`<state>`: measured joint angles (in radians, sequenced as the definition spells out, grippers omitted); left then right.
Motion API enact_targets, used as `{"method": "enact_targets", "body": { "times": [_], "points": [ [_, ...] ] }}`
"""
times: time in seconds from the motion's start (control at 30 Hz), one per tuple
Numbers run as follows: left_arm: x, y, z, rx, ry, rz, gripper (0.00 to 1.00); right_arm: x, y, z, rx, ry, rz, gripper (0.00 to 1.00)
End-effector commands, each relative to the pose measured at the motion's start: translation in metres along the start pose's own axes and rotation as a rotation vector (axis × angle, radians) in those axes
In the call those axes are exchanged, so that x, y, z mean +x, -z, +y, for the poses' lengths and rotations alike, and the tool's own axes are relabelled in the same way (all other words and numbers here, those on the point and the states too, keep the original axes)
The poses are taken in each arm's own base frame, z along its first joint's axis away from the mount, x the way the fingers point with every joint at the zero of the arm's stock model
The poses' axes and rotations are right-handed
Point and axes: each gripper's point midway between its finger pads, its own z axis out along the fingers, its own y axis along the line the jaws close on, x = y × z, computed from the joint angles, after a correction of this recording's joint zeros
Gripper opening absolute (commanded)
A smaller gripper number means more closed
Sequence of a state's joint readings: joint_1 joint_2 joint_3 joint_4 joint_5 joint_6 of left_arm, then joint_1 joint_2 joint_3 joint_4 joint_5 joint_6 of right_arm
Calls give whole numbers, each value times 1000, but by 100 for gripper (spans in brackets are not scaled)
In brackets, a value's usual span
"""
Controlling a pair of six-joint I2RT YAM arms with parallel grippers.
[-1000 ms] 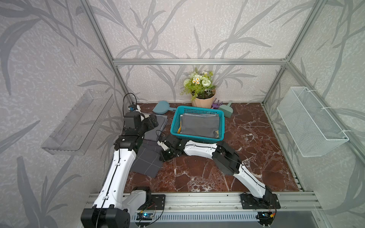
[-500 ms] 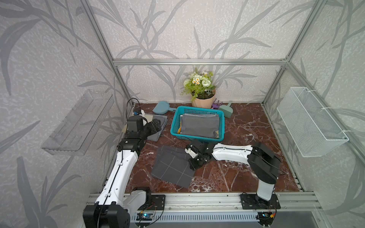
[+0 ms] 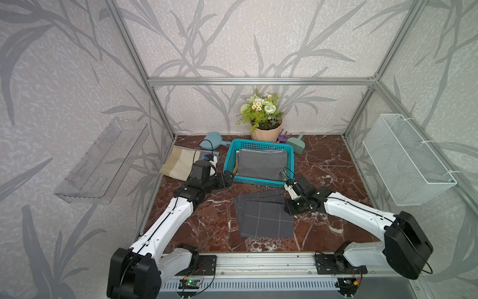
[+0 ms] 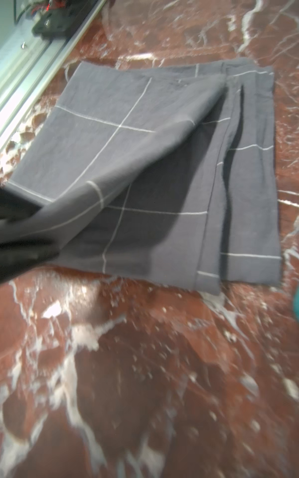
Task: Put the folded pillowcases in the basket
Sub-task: Move the pillowcase to the center of the board, then pick up the pillowcase at the center of the board.
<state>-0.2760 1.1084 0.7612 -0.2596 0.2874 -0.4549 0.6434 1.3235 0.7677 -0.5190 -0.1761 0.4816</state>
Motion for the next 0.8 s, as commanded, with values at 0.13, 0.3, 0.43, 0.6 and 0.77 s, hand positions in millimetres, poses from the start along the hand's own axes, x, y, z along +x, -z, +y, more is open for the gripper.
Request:
{"method": "enact_targets", "body": {
  "times": [0.13,0.3,0.43,0.6,0.77],
  "points": [
    [62,-12,-14,83,11,117,90,-17,4,-3,-7,-25,-90,83],
    [103,-14,-18,133,42,191,97,-6,7,-6,-43,-90,-118,99],
    [122,-12,-27,219,80,229,100,8,0,-14,-86,-170,-159,99],
    [148,-17,-31,277,98,297,100,17,-15,-13,-166,-227,-165,99],
    [171,-27,-33,312,102,390,100,17,-30,4,-265,-231,-111,99]
  ]
}}
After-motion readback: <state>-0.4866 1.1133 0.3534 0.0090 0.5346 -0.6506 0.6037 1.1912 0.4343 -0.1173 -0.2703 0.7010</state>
